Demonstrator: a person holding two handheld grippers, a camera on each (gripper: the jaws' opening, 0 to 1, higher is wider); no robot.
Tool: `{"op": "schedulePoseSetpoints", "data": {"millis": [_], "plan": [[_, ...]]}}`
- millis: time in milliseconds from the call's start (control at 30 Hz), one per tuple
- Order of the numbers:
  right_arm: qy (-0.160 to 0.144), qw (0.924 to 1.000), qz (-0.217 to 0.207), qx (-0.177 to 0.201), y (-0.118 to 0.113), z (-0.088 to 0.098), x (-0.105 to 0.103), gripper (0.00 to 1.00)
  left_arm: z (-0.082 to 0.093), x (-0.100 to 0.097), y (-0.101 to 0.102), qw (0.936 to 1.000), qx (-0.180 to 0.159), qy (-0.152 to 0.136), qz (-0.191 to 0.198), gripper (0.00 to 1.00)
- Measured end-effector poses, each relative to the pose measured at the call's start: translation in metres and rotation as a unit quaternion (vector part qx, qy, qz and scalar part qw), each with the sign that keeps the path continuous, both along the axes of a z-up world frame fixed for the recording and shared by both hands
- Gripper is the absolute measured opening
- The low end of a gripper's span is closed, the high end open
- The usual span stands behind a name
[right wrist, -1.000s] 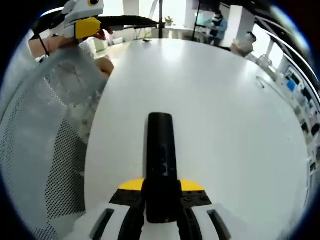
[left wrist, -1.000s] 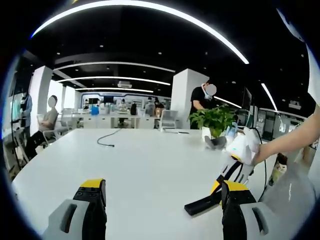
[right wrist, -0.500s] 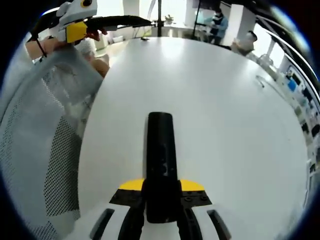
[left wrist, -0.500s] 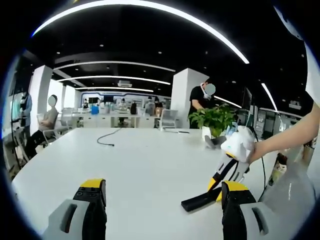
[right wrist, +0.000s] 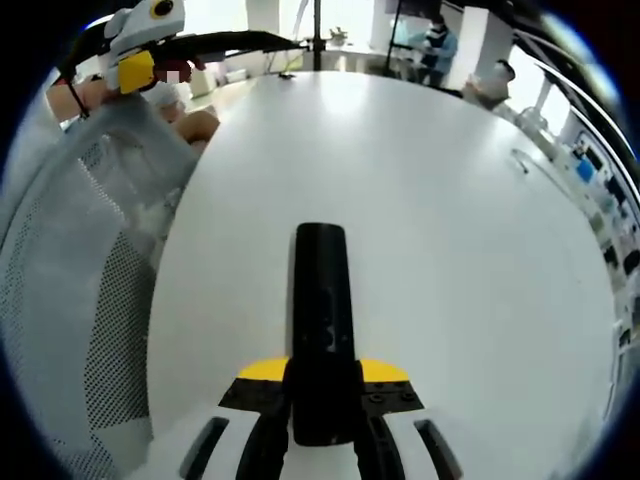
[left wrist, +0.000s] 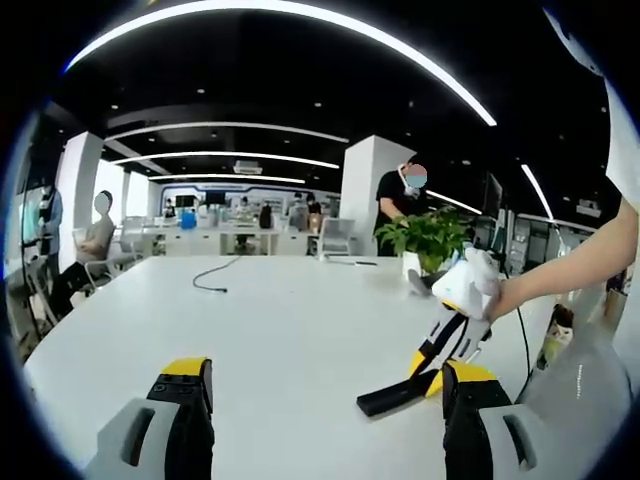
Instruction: Press the specified remote control buttons in sequence, fully releasing each button before pressing the next.
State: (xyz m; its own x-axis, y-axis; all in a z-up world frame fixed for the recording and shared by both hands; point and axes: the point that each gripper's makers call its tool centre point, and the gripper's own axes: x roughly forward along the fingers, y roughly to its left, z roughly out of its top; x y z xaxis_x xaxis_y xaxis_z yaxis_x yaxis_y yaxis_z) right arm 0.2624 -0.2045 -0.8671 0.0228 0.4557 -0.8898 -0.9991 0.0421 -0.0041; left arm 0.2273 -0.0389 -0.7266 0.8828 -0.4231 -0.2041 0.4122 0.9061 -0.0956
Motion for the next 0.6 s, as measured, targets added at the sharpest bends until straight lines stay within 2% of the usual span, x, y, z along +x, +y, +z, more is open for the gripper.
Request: {"op": "schedulePoseSetpoints", "data": {"millis": [600], "plan": [[-0.001,1.0000,0.003,-0.002,0.000,0.000,0.013,0.21,0.000,0.000,0.002,1.0000,0.001,-0.002,0.004,0.99]]}}
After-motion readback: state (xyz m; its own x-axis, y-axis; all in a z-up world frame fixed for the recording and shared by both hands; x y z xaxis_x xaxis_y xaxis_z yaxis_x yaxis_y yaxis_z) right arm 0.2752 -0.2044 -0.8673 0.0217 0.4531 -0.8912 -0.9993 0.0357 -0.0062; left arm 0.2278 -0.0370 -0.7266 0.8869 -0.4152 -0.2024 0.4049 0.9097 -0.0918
